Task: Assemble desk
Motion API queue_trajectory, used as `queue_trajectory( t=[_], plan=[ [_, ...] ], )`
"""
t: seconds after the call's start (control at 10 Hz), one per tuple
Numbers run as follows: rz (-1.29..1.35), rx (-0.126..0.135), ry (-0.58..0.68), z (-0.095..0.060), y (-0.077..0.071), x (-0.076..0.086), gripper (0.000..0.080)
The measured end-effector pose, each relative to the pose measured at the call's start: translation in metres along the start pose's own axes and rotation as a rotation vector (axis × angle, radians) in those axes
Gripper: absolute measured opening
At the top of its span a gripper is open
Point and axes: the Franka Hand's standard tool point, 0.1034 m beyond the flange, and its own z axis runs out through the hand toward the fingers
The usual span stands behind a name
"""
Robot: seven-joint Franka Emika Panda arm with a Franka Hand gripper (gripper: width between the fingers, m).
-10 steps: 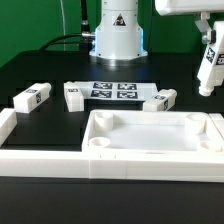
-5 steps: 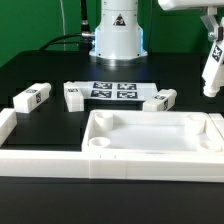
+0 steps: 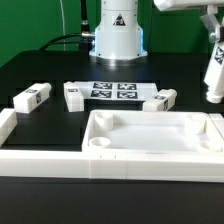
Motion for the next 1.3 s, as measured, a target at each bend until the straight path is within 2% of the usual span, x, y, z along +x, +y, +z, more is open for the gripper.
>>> queue_trajectory(
  t=[0.1, 0.2, 0.4, 0.7, 0.9, 1.3],
  plan=[
    [-0.003, -0.008, 0.029, 0.003, 0.002, -0.007, 0.0290],
    [-0.002, -0.020, 0.087, 0.003, 0.004, -0.005, 0.0290],
    [-0.002, -0.019, 0.082, 0.005, 0.004, -0.008, 0.0290],
    [0.011, -0.017, 0.078, 0.031, 0.013, -0.001, 0.0290],
    [-0.001, -0.011, 0.078, 0.032, 0.008, 0.002, 0.0290],
    [-0.006, -0.013, 0.075, 0.034, 0.010, 0.000, 0.0290]
  ],
)
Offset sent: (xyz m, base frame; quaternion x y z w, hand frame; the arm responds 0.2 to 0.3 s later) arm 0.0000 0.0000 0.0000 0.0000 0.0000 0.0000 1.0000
